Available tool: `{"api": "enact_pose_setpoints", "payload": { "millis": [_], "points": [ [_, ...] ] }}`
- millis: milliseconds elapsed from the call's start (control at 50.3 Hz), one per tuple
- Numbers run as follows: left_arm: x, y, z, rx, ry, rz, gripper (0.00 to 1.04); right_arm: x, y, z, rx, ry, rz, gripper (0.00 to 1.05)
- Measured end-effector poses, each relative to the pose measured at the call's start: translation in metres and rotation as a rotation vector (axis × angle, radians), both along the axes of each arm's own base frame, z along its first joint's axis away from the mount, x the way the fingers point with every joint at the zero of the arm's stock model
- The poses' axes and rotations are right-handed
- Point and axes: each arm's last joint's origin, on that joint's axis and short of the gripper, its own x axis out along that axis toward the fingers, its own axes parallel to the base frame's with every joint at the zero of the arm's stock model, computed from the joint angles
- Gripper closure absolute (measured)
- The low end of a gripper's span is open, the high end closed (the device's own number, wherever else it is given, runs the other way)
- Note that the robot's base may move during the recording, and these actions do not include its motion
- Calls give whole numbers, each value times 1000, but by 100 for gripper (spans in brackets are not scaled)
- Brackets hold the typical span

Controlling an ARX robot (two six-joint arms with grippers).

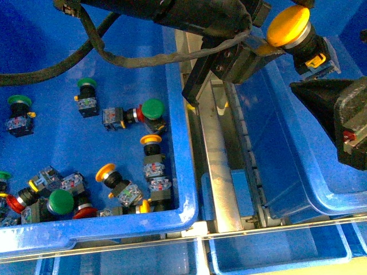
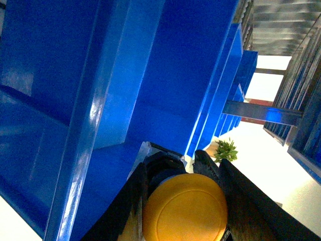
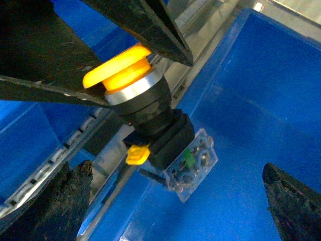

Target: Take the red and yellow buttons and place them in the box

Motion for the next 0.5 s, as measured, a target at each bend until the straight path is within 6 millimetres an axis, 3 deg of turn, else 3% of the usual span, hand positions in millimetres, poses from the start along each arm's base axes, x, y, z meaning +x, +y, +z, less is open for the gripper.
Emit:
{"api": "enact_pose_setpoints", "payload": {
  "millis": [497],
  "points": [
    [2, 3, -1, 7, -3, 4, 71, 47, 6, -15, -114, -50, 15, 6]
  ]
}}
